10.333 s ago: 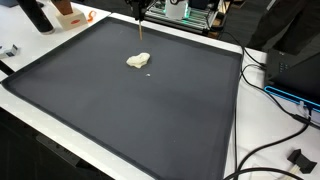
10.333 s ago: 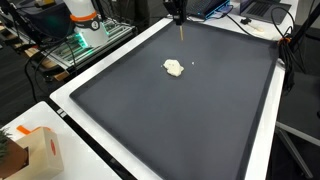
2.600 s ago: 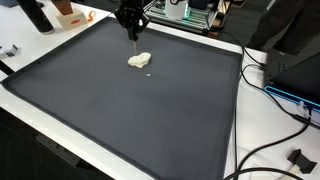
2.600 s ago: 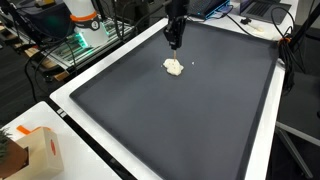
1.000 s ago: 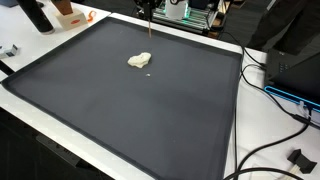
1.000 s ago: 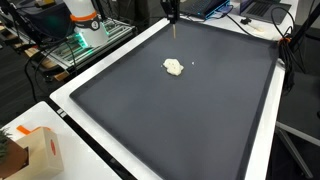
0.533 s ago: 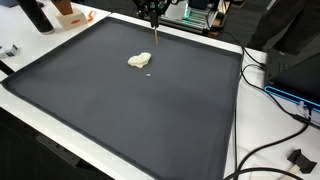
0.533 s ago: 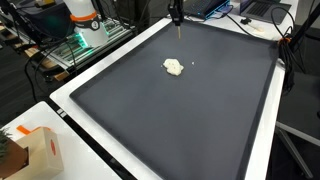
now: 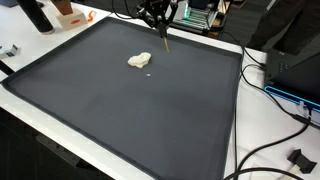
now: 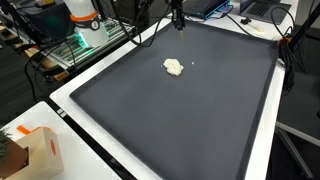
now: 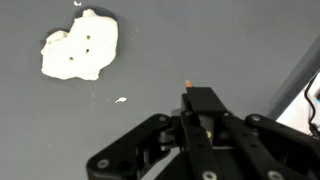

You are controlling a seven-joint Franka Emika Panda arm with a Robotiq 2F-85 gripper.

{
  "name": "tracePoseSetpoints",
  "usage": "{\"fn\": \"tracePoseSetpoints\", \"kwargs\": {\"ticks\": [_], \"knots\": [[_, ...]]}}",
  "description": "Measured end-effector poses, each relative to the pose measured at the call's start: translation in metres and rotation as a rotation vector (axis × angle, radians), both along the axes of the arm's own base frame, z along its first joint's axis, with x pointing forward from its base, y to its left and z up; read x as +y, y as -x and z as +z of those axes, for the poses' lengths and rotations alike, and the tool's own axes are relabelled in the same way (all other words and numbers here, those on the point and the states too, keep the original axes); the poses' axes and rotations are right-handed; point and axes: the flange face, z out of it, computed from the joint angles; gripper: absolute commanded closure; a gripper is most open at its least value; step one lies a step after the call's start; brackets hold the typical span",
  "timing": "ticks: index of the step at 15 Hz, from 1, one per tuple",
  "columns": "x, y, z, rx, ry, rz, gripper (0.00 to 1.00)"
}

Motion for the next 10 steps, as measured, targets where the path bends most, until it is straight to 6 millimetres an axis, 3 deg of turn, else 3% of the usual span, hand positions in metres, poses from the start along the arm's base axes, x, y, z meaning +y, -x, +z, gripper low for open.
{"fn": "tracePoseSetpoints", "kwargs": {"ticks": [10], "knots": [[-0.006,0.002,-0.026,0.039,-0.137,0.009,0.97]]}}
